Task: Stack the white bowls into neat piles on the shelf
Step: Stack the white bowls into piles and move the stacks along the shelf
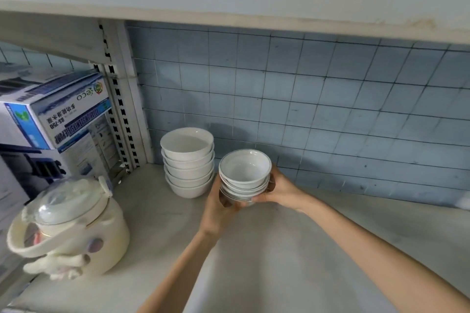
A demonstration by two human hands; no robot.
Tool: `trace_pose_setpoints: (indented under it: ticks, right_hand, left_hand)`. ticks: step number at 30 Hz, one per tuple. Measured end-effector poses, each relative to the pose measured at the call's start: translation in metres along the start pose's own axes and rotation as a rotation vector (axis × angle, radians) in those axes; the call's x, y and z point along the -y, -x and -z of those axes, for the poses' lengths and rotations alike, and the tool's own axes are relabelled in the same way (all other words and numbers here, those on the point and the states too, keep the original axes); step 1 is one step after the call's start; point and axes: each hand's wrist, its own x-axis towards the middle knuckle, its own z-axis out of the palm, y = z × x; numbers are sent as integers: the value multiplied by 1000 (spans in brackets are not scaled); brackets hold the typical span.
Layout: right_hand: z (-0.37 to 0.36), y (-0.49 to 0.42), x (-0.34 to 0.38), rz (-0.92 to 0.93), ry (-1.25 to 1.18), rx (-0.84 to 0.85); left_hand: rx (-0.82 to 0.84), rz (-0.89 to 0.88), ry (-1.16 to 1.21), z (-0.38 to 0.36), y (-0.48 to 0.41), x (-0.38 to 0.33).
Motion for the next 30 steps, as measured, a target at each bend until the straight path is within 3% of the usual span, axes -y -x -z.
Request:
trace_pose_setpoints:
  ticks: [5,11,22,27,30]
  right_hand:
    - [-8,6,9,-5,-24,3]
    - [-15,11,26,-49,-107,-181]
    - [-31,19,27,-8,-73,-268]
    - [-31,39,36,-85,69,-279]
    - [-27,63,41,-112,303,-438]
  left_hand:
    - [-29,20,2,-1,5,1]
    - [-43,34,6,-3,11,-4]
    - [11,95,-5,-1,12,-12]
    - [69,87,-123,6,16,-19]
    - [75,8,-276,15,20,-29]
